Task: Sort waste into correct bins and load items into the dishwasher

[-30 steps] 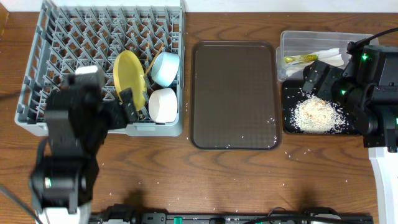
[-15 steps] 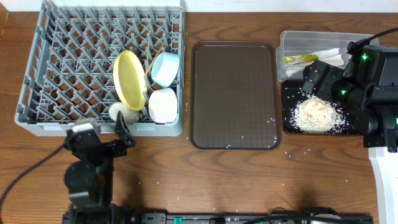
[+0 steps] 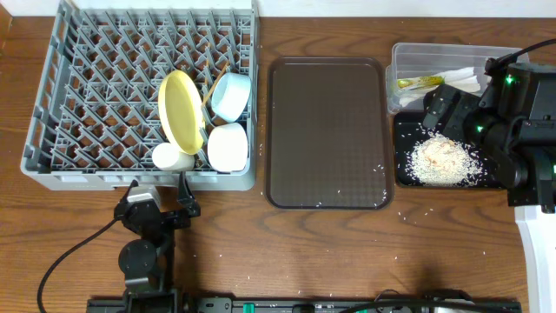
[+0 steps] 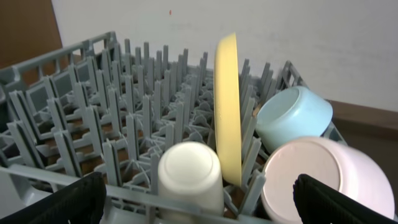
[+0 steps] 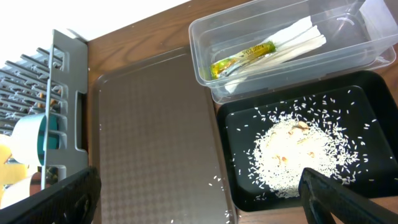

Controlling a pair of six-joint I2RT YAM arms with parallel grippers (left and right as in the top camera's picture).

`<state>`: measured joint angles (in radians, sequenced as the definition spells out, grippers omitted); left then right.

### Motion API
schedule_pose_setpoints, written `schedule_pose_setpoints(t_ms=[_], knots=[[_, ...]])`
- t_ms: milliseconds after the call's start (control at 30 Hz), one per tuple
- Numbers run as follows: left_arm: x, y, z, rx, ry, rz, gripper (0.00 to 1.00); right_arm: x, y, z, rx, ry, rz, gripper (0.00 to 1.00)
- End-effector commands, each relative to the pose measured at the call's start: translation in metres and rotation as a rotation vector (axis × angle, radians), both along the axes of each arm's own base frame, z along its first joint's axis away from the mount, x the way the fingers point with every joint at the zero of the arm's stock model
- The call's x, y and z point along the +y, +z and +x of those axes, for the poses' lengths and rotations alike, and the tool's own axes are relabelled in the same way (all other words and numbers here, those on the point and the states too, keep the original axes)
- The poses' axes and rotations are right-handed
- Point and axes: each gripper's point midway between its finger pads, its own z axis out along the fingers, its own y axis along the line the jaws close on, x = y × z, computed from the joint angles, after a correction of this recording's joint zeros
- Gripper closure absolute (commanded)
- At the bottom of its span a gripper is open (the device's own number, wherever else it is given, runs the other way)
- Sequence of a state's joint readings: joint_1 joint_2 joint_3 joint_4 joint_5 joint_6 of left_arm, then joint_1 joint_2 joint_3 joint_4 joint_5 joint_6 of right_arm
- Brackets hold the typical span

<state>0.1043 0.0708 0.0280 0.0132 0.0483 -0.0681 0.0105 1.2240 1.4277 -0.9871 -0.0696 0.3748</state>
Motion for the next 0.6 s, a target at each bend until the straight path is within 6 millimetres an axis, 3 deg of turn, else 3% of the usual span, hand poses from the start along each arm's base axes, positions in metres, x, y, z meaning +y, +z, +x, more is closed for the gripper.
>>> schedule_pose_setpoints(t_ms=[0,567], knots=[[0.000,-0.009,-0.002,0.014,0.001,0.022,0.03,-0.004,0.004,0.001,-0.008,-0.019,-0.005,0.01],[0.001,-0.021,-0.004,0.060,0.007,0.018,0.02,-0.004,0.004,0.001,-0.008,-0.019,-0.005,0.01]])
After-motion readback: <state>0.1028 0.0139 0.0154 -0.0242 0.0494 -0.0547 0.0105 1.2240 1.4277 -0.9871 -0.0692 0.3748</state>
